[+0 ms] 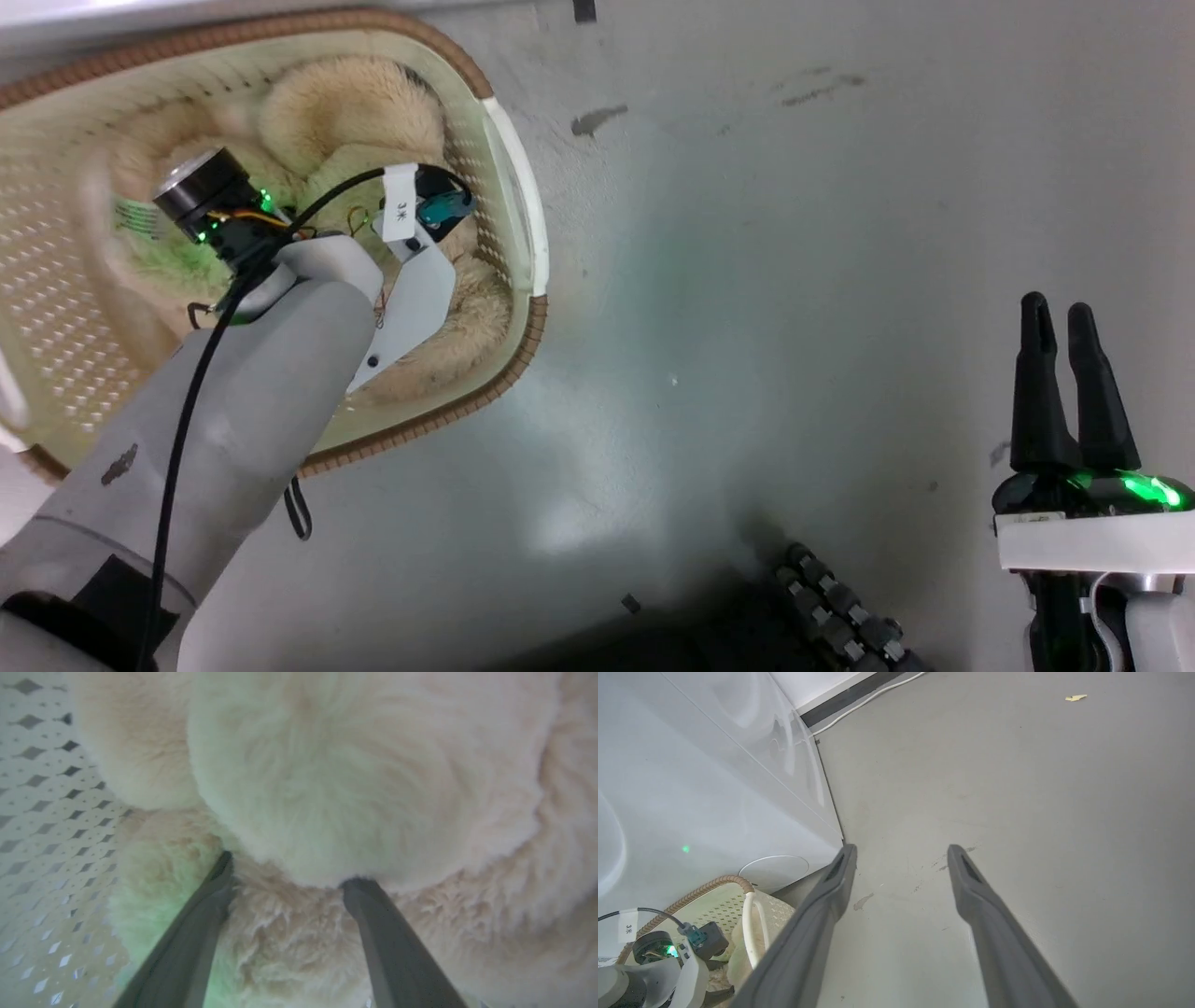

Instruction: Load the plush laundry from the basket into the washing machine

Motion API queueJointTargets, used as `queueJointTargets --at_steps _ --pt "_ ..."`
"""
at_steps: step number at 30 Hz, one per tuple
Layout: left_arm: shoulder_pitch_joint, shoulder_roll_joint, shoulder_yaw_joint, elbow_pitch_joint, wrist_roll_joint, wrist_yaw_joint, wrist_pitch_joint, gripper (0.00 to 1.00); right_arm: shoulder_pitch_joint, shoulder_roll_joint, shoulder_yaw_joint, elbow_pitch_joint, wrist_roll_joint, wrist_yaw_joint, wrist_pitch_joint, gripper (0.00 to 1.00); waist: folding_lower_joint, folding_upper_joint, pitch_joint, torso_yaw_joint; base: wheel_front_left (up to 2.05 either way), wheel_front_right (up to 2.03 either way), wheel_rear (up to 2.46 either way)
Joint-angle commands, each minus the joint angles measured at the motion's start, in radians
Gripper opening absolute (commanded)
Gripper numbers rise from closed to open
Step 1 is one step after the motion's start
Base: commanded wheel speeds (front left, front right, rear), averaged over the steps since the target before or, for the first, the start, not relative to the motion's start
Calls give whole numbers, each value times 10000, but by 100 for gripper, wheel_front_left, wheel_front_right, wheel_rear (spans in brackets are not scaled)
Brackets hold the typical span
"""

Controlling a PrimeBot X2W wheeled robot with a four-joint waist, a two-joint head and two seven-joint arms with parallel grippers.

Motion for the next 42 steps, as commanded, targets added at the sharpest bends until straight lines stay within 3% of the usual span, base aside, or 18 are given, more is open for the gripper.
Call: queueJointTargets --at_steps 1,13,14,15,24,30,36,42 --pt "-202 153 -297 258 -168 -98 236 100 -68 -6 8 -15 199 7 -97 100 0 -1 249 -132 0 0 0" --pt "-710 463 -1404 881 -1508 -320 1589 100 -154 -6 -11 -106 930 8 -343 100 0 -1 1307 -454 0 0 0" --pt "-701 511 -1437 836 -1504 -319 1597 38 -156 -6 -12 -108 932 8 -343 100 0 -1 1309 -448 0 0 0" --pt "-700 555 -1463 761 -1485 -314 1545 0 -165 -6 -8 -104 934 8 -343 100 0 -1 1313 -445 0 0 0" --pt "-622 1052 -1329 36 -1665 -109 915 0 -701 -6 266 15 897 8 -343 100 0 -1 1213 -467 0 0 0" --pt "-262 1264 -1022 -401 -1987 337 95 0 -1252 -6 411 288 755 8 -343 100 0 -1 787 -484 0 0 0" --pt "79 649 -799 -438 -2335 832 -888 0 -1402 -6 34 525 217 8 -343 100 0 -1 -128 223 0 0 0" --pt "552 -372 -576 76 -2901 1037 -2134 0 -1302 -6 -280 747 -535 8 -343 100 0 -1 -1345 1222 0 0 0"
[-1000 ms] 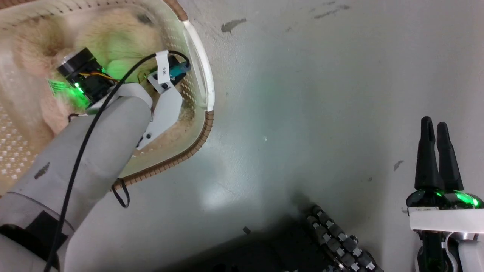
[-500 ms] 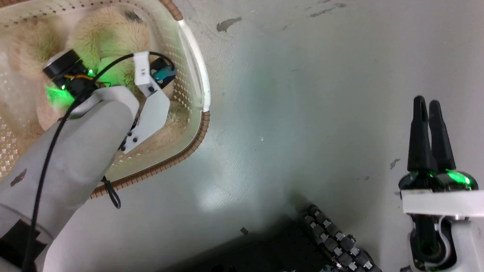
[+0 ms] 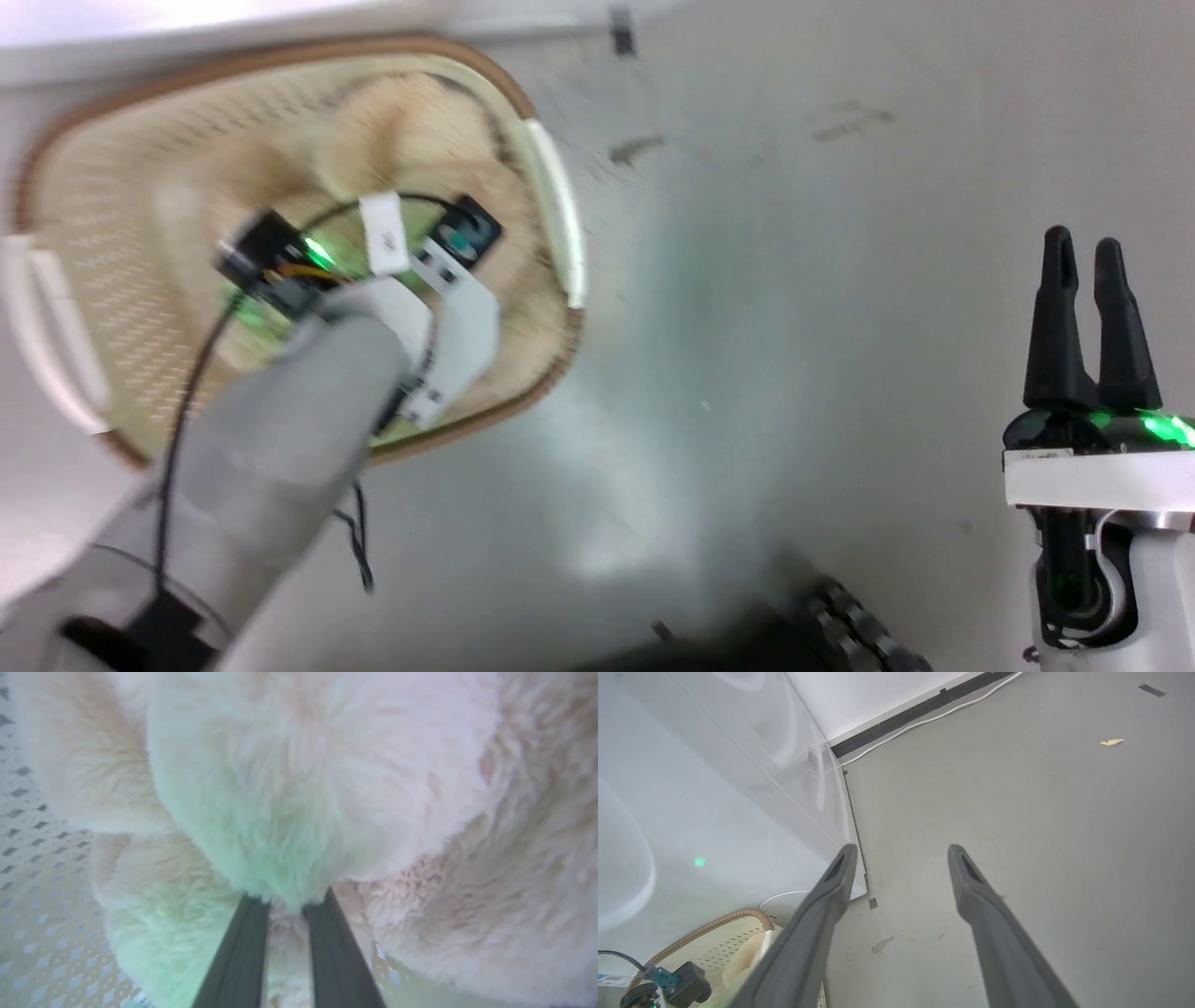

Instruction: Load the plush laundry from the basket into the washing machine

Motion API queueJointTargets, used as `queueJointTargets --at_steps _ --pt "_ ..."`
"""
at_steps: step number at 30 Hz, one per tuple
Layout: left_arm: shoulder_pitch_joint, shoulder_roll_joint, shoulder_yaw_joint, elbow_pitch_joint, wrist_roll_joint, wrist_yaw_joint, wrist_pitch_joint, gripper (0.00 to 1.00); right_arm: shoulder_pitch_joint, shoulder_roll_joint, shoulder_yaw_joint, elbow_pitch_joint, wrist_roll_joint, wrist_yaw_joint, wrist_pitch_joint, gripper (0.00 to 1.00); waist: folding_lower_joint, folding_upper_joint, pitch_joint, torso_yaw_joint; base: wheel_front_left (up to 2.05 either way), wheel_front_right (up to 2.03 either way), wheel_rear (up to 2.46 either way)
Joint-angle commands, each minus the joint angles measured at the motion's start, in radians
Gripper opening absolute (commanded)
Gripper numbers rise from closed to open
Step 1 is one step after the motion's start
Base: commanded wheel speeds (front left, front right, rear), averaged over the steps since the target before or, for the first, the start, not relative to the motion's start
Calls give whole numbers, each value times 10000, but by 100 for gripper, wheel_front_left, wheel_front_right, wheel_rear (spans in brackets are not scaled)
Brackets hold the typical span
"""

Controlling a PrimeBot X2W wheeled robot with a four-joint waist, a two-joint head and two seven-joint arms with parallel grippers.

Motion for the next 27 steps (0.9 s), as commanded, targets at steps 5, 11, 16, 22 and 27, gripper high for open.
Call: queueJointTargets --at_steps 5,11,16,22,27 --pt "730 -972 279 725 -680 70 -1257 0 250 -6 -190 291 -625 8 -42 100 -1 0 -2026 1491 0 0 0" --pt "1363 -1820 1032 1479 -1647 271 -2734 0 768 -6 -360 556 -1089 8 -42 100 -1 0 -3501 2159 0 0 0" --pt "1830 -2256 1470 1974 -2239 216 -3753 0 1184 -6 -516 703 -1403 8 -42 100 -1 0 -4665 2543 0 0 0" --pt "2508 -2609 2176 2282 -3064 143 -5163 0 1680 -6 -638 932 -1567 8 -42 100 -1 0 -5985 2884 0 0 0" --pt "3081 -2730 2755 2357 -3640 167 -6373 0 2136 -6 -679 1095 -1556 8 -42 100 -1 0 -6920 3071 0 0 0"
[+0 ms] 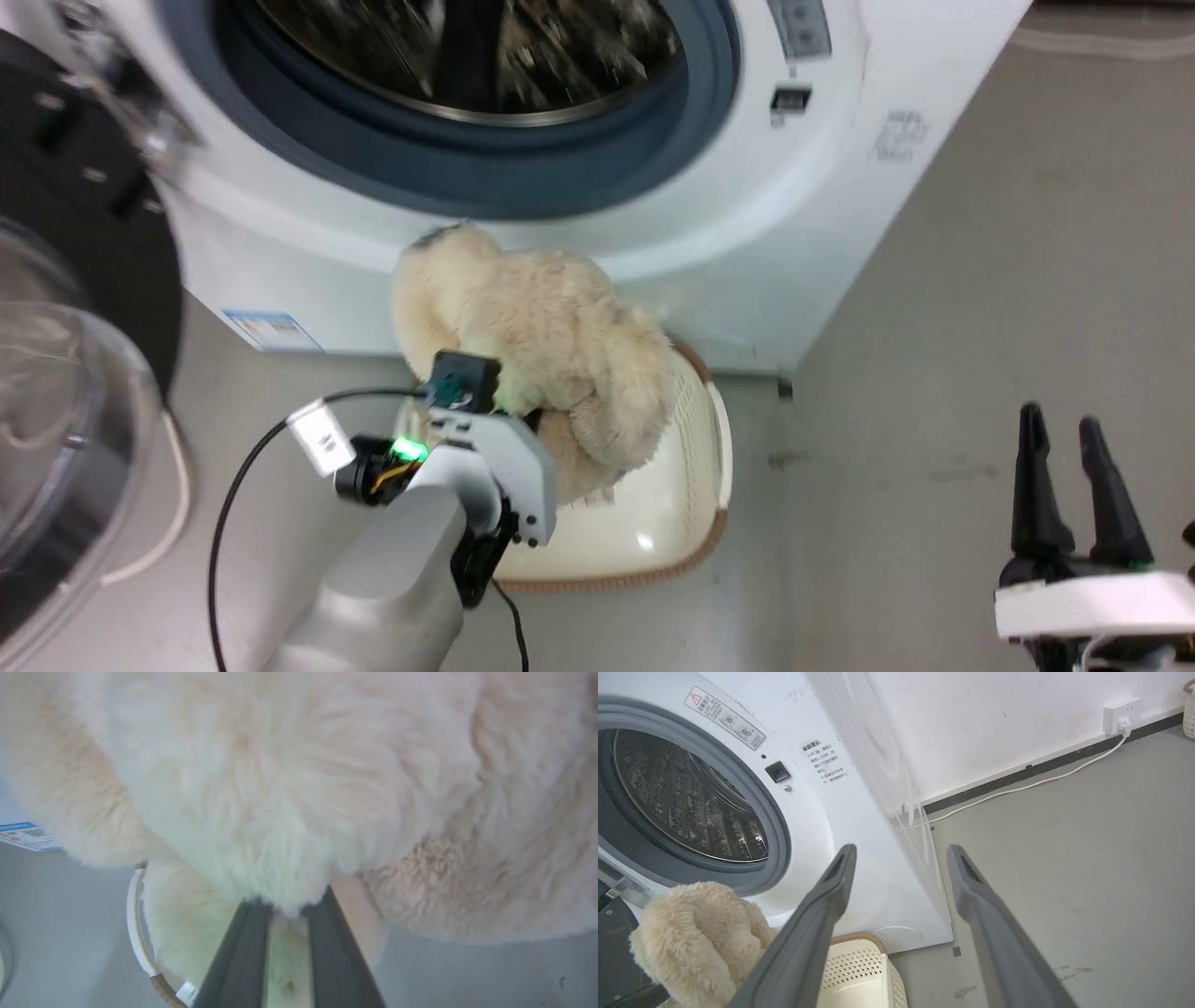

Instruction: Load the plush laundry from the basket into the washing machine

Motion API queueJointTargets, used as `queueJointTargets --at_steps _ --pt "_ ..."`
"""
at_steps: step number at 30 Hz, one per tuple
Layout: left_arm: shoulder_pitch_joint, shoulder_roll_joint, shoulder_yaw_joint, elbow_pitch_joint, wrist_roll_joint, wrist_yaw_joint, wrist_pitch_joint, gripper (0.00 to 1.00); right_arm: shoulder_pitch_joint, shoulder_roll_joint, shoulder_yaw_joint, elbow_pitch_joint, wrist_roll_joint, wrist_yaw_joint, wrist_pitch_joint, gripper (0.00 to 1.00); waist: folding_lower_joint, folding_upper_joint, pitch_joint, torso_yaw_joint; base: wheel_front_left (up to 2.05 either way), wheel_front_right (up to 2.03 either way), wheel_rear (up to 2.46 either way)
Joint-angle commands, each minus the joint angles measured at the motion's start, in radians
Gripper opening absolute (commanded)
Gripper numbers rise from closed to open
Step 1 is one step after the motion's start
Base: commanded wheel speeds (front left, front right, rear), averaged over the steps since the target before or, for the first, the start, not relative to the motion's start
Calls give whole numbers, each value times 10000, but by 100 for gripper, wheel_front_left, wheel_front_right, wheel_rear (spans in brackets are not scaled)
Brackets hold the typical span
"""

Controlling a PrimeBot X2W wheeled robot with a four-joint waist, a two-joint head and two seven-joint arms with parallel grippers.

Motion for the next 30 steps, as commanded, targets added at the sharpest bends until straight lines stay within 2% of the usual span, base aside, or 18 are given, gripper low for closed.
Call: queueJointTargets --at_steps 1,8,15,16,21,30 --pt "252 -42 209 -4 -159 13 -500 0 249 -8 -5 81 -41 8 -42 100 2 -1 -1047 411 0 0 0" --pt "779 -34 842 -318 -543 175 -1718 0 628 -8 51 212 -89 8 -37 100 2 -1 -1871 472 0 0 0" --pt "1045 180 1521 -1493 -226 496 -1949 0 760 -8 79 152 -65 8 19 100 2 -1 -2007 402 0 0 0" --pt "1178 261 1883 -2231 138 651 -1953 0 779 -8 69 83 -59 8 40 100 2 -1 -1942 385 0 0 0" --pt "1397 241 2745 -3577 968 836 -1956 0 713 -8 28 -151 -86 8 152 100 2 -1 -1543 285 0 0 0" --pt "557 44 3773 -4273 1888 722 -1958 0 183 -8 -8 -718 -195 8 385 100 2 -1 -249 42 0 0 0"
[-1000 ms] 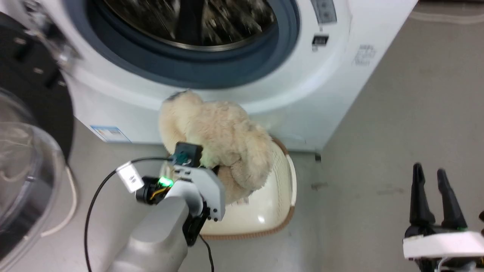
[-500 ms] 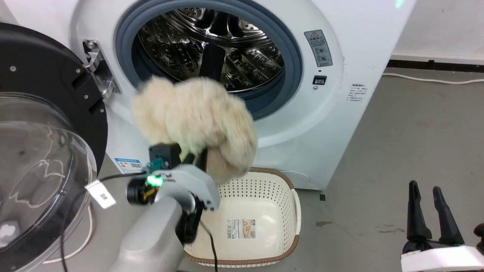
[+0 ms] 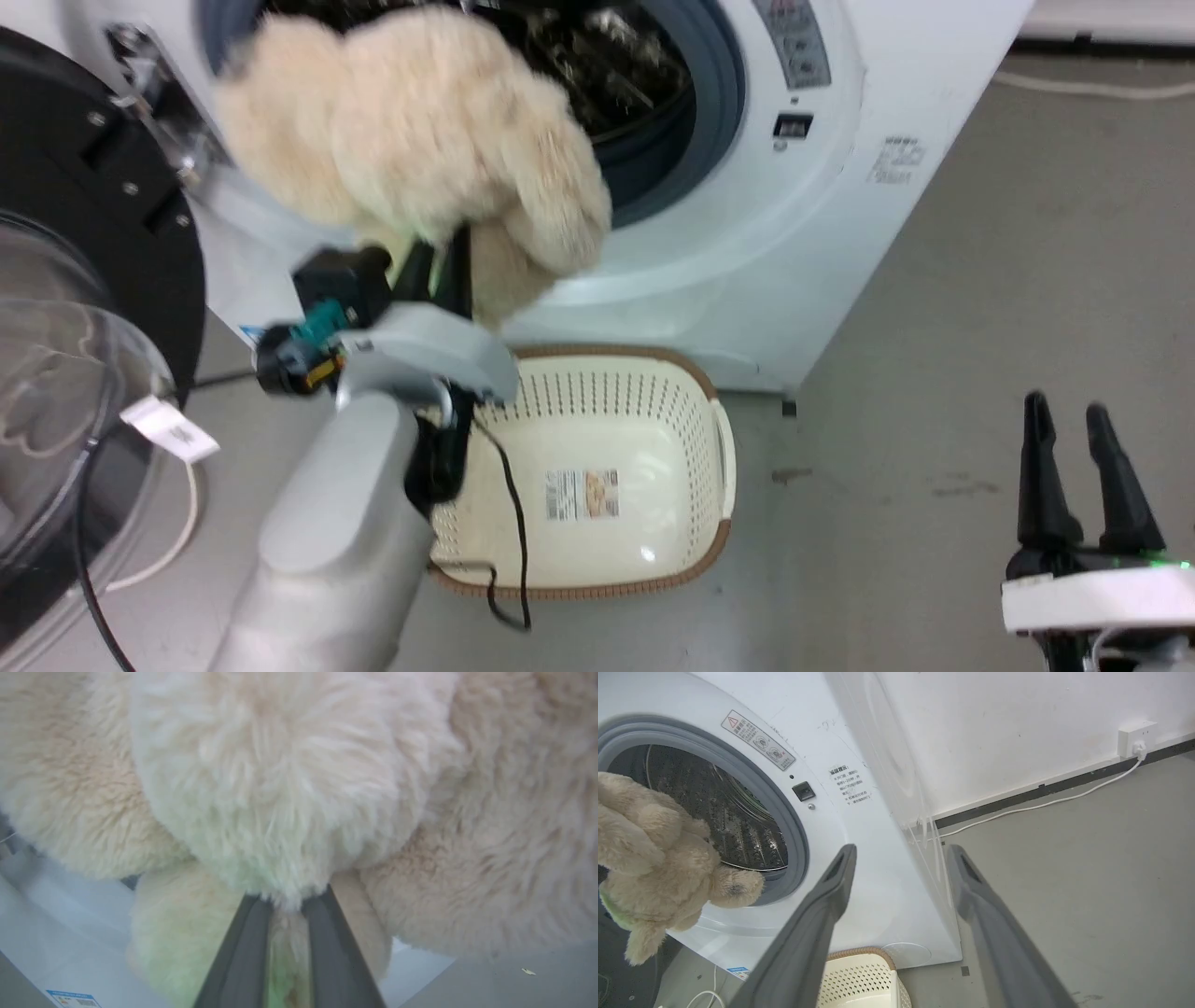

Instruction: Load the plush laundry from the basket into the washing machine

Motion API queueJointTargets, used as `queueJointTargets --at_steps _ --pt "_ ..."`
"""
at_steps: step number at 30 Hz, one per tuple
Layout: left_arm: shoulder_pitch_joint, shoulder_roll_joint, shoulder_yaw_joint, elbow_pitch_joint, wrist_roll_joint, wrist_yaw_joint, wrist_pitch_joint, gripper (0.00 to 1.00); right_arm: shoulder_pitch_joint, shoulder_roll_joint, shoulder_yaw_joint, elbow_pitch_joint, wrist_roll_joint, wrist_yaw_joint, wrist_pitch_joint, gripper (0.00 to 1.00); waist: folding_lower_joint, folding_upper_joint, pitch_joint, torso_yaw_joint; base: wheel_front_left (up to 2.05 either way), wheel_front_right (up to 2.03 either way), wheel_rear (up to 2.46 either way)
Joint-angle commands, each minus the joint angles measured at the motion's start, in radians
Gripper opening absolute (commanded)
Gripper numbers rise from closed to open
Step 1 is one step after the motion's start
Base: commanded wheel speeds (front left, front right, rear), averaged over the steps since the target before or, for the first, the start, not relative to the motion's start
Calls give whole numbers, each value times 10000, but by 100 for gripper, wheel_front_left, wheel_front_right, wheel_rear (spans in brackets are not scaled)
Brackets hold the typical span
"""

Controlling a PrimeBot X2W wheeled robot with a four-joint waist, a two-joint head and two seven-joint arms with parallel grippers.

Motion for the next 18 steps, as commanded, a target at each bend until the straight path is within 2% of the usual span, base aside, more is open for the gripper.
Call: queueJointTargets --at_steps 1,9,18 --pt "-419 -34 185 -169 181 -56 -67 0 -271 -6 -5 -133 -71 8 35 100 -1 0 601 -170 0 0 0" --pt "-1664 -119 1069 -333 941 -243 -68 0 -1051 -6 64 -493 -40 8 70 100 -1 0 2064 -561 0 0 0" --pt "-3182 -44 1633 -312 1748 -411 -68 0 -1659 -6 93 -659 28 8 -34 100 -1 0 3464 -942 0 0 0"
